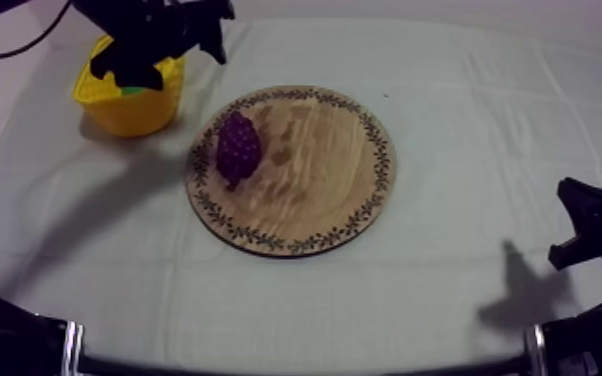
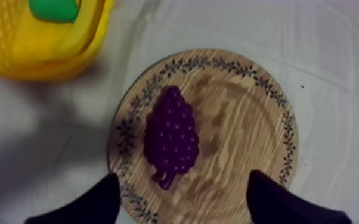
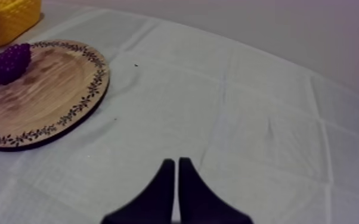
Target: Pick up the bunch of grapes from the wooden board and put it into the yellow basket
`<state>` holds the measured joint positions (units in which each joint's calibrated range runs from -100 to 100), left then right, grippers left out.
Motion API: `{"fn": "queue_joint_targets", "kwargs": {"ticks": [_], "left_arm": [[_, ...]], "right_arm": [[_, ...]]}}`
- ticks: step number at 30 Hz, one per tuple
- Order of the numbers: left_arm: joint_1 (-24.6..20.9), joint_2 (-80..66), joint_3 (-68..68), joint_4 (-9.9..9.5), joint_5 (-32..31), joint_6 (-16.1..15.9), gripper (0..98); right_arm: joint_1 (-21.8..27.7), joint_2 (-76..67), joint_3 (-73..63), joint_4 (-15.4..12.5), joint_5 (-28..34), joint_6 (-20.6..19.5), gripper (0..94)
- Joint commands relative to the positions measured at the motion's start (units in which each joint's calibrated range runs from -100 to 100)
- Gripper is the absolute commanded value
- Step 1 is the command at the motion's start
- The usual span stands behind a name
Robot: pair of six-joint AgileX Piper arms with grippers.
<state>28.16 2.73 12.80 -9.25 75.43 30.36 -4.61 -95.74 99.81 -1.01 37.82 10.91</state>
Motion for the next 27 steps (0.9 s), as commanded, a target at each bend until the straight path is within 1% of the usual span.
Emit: {"fn": "queue_joint_targets", "kwargs": {"ticks": [1,3,7,16,21,27], "left_arm": [[-0.02,0.28,-0.05,0.73,0.61,0.13,90.4],[-0.01,0.69,-0.43,1.13,1.26,0.27,93.2],[0.26,1.58,-0.87,1.42,1.87,0.46,95.4],[0.54,5.73,0.41,1.51,0.4,-0.28,96.2],[0.6,10.53,1.06,1.51,-1.27,-0.32,96.2],[0.44,17.23,-0.34,1.51,-1.75,0.1,96.2]], "right_arm": [[0.02,-0.01,-0.03,0.01,0.0,0.01,0.4],[0.02,-0.01,-0.03,0.01,0.0,0.01,0.4],[0.02,-0.01,-0.03,0.01,0.0,0.01,0.4],[0.02,-0.01,-0.03,0.01,0.0,0.01,0.4],[0.02,-0.01,-0.03,0.01,0.0,0.01,0.4],[0.02,-0.01,-0.03,0.01,0.0,0.01,0.4]]}}
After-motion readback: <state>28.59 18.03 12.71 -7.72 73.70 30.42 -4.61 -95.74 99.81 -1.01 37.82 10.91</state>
